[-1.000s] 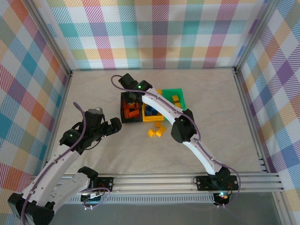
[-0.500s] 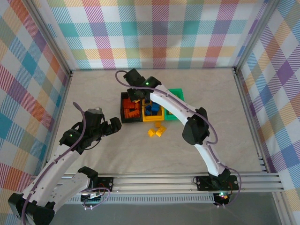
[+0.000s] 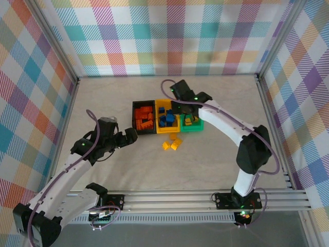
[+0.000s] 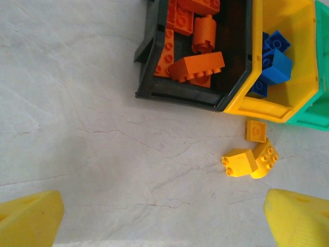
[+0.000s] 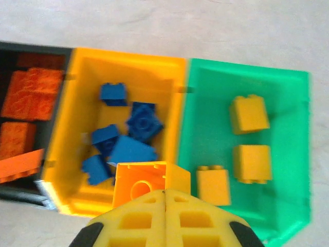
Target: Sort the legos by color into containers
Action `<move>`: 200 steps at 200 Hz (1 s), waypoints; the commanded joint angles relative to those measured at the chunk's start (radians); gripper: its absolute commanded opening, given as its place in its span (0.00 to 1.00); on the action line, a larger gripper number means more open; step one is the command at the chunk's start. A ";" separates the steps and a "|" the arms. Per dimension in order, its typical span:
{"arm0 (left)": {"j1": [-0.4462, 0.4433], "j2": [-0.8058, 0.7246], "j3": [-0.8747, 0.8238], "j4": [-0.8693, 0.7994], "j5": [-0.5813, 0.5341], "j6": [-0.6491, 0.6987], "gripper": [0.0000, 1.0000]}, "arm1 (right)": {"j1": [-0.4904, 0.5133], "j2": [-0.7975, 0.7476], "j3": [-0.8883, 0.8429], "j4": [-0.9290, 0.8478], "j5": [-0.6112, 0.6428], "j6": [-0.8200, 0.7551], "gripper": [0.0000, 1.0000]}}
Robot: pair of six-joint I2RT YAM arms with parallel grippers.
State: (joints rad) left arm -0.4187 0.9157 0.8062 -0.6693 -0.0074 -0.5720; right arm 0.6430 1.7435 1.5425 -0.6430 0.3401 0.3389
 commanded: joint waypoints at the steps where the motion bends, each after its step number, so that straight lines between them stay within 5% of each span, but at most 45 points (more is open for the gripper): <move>1: -0.030 0.033 -0.007 0.067 0.028 0.010 1.00 | -0.068 -0.030 -0.087 0.063 -0.011 0.036 0.00; 49: -0.090 0.109 -0.013 0.125 0.033 -0.008 1.00 | -0.171 0.080 -0.058 0.101 -0.135 0.013 0.00; 70: -0.107 0.139 -0.030 0.164 0.051 -0.018 1.00 | -0.180 0.087 -0.054 0.131 -0.172 0.018 0.36; 84: -0.129 0.166 -0.026 0.181 0.044 -0.017 1.00 | -0.179 0.063 -0.068 0.150 -0.189 0.021 0.46; 137: -0.242 0.343 0.026 0.256 0.025 -0.003 0.96 | -0.178 -0.120 -0.256 0.217 -0.254 0.065 0.56; 142: -0.260 0.372 0.037 0.262 0.019 -0.002 0.95 | -0.178 -0.142 -0.285 0.228 -0.262 0.071 0.74; 149: -0.283 0.410 0.054 0.267 0.011 0.006 0.94 | -0.178 -0.176 -0.321 0.236 -0.267 0.080 0.80; 200: -0.391 0.690 0.178 0.298 -0.011 0.058 0.89 | -0.178 -0.352 -0.517 0.266 -0.280 0.101 0.82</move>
State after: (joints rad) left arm -0.7708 1.5169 0.9173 -0.3958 0.0105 -0.5568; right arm 0.4641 1.4445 1.0840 -0.4141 0.0822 0.4149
